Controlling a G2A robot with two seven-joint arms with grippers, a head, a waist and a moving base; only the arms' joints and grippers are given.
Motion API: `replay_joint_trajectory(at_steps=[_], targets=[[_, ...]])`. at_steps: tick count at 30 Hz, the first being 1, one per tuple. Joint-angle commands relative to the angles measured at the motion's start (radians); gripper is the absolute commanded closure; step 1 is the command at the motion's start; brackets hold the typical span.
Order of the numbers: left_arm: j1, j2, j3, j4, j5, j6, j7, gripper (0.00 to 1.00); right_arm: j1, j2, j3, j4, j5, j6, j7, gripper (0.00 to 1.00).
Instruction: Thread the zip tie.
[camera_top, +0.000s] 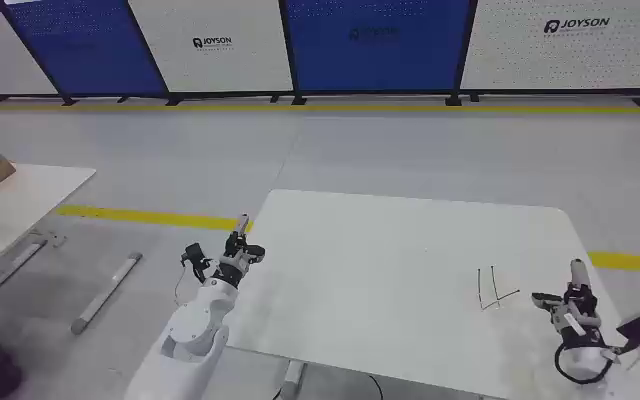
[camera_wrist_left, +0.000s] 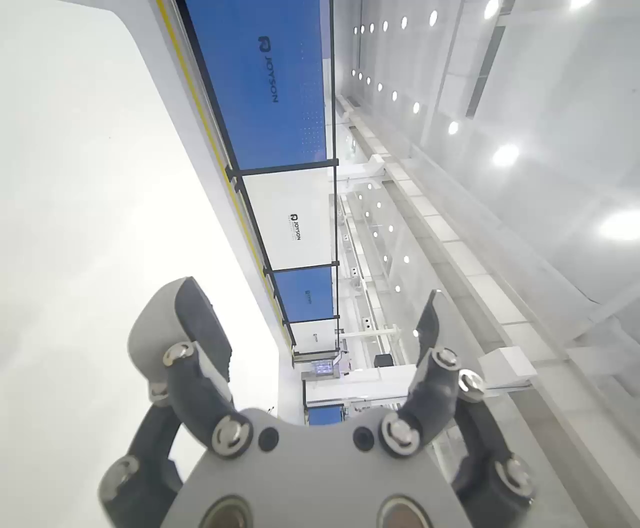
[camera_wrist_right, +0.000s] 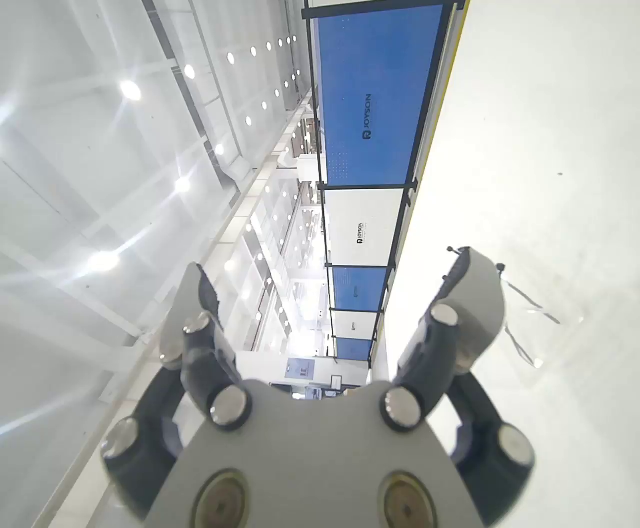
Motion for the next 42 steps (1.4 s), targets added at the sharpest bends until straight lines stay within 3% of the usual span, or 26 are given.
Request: replay_joint_trajectory(at_steps=[1, 4, 7, 15, 20, 33, 35, 39, 42], targets=[[0.0, 0.0, 0.0, 0.0, 0.0, 0.0, 0.0, 0.0, 0.001, 0.0, 0.002, 0.001, -0.008, -0.001, -0.004, 0.0], [0.0, 0.0, 0.0, 0.0, 0.0, 0.0, 0.0, 0.0, -0.001, -0.001, -0.005, -0.001, -0.045, -0.005, -0.006, 0.0], [0.0, 0.0, 0.0, 0.0, 0.0, 0.0, 0.0, 0.0, -0.006, 0.002, 0.014, -0.011, -0.044, 0.006, 0.067, 0.0], [0.0, 0.0, 0.0, 0.0, 0.0, 0.0, 0.0, 0.0, 0.005, 0.036, 0.192, -0.048, -0.029, 0.088, 0.465, 0.0], [0.0, 0.0, 0.0, 0.0, 0.0, 0.0, 0.0, 0.0, 0.079, 0.069, 0.265, -0.025, -0.112, 0.152, 0.755, 0.0], [0.0, 0.0, 0.0, 0.0, 0.0, 0.0, 0.0, 0.0, 0.079, 0.069, 0.265, -0.025, -0.112, 0.152, 0.755, 0.0], [0.0, 0.0, 0.0, 0.0, 0.0, 0.0, 0.0, 0.0, 0.088, 0.072, 0.255, -0.035, -0.094, 0.147, 0.834, 0.0], [0.0, 0.0, 0.0, 0.0, 0.0, 0.0, 0.0, 0.0, 0.213, 0.101, 0.309, 0.063, -0.059, 0.172, 1.1, 0.0], [0.0, 0.0, 0.0, 0.0, 0.0, 0.0, 0.0, 0.0, 0.306, 0.12, 0.305, 0.111, -0.091, 0.206, 1.219, 0.0]])
